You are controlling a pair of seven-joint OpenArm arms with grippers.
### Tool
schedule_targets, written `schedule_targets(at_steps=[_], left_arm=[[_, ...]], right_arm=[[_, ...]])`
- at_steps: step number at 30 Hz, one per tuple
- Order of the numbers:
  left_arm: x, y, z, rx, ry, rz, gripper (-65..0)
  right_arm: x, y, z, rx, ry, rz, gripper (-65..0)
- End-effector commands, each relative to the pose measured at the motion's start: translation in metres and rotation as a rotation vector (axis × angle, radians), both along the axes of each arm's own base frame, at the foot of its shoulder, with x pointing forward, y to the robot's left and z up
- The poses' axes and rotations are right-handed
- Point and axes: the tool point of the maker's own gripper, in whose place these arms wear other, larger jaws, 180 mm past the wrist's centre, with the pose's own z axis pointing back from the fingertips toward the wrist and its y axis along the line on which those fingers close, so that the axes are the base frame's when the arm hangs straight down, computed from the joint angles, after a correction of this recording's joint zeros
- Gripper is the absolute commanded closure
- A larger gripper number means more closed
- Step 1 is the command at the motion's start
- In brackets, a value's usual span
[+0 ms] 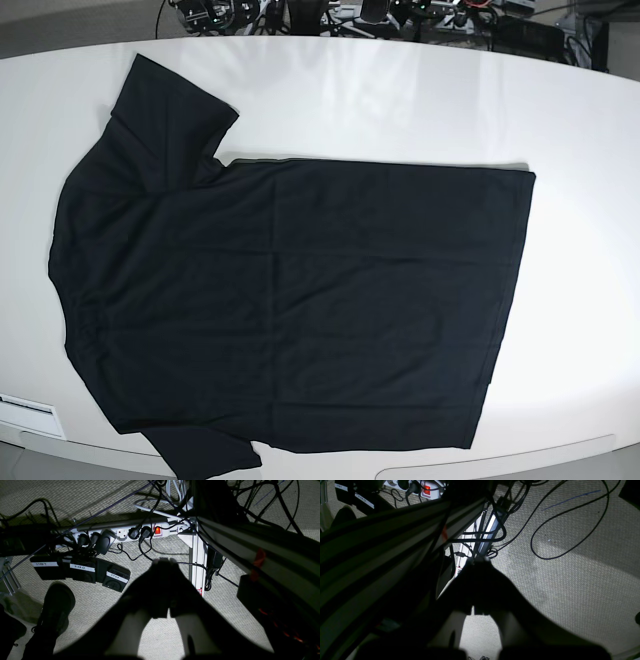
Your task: Fold the T-shirt properly
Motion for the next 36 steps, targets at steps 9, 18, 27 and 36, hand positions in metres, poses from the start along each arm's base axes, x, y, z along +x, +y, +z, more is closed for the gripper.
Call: schedule_targets(at_steps=[9, 18, 27, 36], left_arm=[[-0.001, -0.001, 0.001, -0.009, -0.004, -0.01, 0.0], [0.002, -0.002, 0.001, -0.01, -0.008, -0.011, 0.0], [-0.012, 0.003, 0.003, -0.01, 0.065, -0.03, 0.0], [-0.092, 0.042, 0.027, 0.013, 0.119, -0.082, 0.0]], right_arm=[[0.005, -0.002, 0.001, 0.004, -0.008, -0.008, 0.0], [0.02, 0.001, 0.004, 0.011, -0.043, -0.006, 0.0], [-0.013, -0.01, 0.007, -0.016, 0.078, 0.034, 0.0], [-0.117, -0.032, 0.037, 0.011, 0.118, 0.068, 0.0]])
